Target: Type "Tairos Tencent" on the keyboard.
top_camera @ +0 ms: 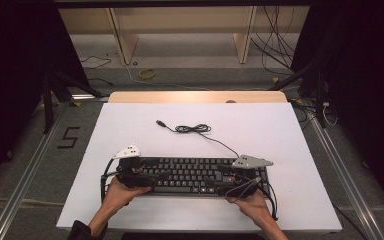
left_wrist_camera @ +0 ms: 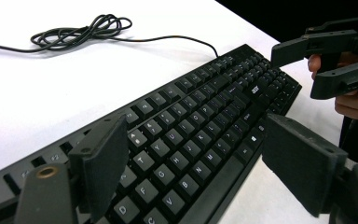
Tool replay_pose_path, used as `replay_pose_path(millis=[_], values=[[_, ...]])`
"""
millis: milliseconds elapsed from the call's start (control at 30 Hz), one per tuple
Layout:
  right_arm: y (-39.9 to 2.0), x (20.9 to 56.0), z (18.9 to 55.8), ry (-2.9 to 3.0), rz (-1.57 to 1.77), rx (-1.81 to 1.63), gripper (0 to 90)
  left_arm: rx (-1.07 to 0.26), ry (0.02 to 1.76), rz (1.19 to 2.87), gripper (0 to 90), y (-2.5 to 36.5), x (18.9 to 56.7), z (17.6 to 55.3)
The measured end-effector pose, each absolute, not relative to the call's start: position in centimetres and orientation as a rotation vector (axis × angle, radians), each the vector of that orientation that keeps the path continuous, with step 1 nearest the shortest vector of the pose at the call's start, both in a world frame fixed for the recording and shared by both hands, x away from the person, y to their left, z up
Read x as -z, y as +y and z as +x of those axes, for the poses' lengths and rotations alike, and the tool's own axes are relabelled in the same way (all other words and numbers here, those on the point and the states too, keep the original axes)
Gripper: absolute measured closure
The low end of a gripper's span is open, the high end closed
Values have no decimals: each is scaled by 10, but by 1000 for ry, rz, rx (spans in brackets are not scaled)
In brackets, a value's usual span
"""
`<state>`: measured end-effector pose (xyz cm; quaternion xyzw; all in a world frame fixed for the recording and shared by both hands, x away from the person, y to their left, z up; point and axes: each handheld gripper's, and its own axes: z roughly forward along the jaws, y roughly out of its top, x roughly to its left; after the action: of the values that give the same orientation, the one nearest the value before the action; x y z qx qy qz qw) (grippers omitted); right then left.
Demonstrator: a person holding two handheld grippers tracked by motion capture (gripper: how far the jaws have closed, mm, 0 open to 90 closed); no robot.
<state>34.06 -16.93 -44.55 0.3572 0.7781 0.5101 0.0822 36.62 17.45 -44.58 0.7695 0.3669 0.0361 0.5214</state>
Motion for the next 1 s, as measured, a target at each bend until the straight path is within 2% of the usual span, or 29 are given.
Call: replay_pose_path(millis=[1000], values=[[-216, 450, 310, 2203, 1114, -1522, 334, -97, 866, 1832, 213, 186, 457, 337]])
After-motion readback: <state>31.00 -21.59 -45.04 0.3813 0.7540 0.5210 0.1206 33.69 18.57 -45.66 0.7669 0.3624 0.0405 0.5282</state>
